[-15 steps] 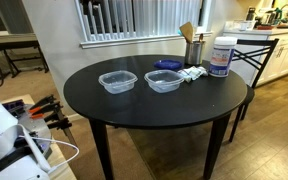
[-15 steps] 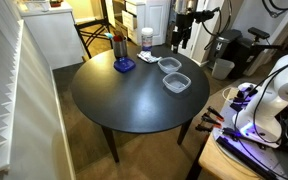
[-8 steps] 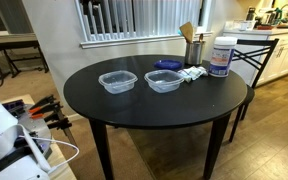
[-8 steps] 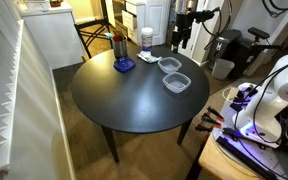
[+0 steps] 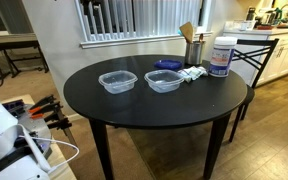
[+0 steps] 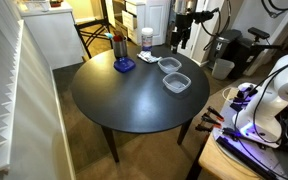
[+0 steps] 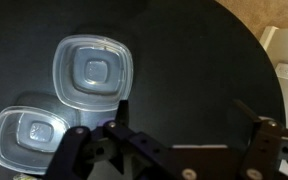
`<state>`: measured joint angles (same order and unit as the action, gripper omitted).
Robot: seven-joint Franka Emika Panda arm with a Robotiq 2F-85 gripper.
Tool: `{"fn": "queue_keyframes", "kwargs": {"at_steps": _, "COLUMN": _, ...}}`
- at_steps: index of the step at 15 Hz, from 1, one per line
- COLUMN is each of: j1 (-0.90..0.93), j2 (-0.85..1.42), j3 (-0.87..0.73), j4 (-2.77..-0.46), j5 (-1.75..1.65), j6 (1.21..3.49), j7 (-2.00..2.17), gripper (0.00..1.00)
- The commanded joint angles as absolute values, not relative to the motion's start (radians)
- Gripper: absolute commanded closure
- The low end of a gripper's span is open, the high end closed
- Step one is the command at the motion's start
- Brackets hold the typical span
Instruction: Put the bowl closest to you in the bowl furthest to you
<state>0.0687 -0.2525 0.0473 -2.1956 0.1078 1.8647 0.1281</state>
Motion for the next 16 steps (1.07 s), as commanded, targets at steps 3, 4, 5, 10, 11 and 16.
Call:
{"fn": "queue_keyframes", "kwargs": {"at_steps": 3, "j1": 0.060, "j2": -0.223, "j3": 0.079, "j4": -2.246, "j5": 0.096, "j6": 2.030, "j7": 0.206, "gripper": 0.00}}
{"fn": "queue_keyframes", "kwargs": {"at_steps": 4, "j1": 0.055, "j2": -0.212, "j3": 0.081, "j4": -2.271, "j5": 0.084, "j6": 2.083, "j7": 0.231, "gripper": 0.00}}
{"fn": "queue_keyframes", "kwargs": {"at_steps": 5, "j1": 0.049, "j2": -0.200, "j3": 0.082, "j4": -2.293, "j5": 0.071, "j6": 2.136, "j7": 0.257, "gripper": 0.00}}
{"fn": "queue_keyframes", "kwargs": {"at_steps": 10, "j1": 0.000, "j2": -0.133, "j3": 0.047, "j4": -2.388, "j5": -0.010, "j6": 2.225, "j7": 0.366, "gripper": 0.00}}
{"fn": "queue_keyframes", "kwargs": {"at_steps": 11, "j1": -0.009, "j2": -0.119, "j3": 0.037, "j4": -2.395, "j5": -0.018, "j6": 2.227, "j7": 0.369, "gripper": 0.00}}
{"fn": "queue_keyframes", "kwargs": {"at_steps": 16, "j1": -0.028, "j2": -0.108, "j3": -0.002, "j4": -2.396, "j5": -0.009, "j6": 2.195, "j7": 0.317, "gripper": 0.00}}
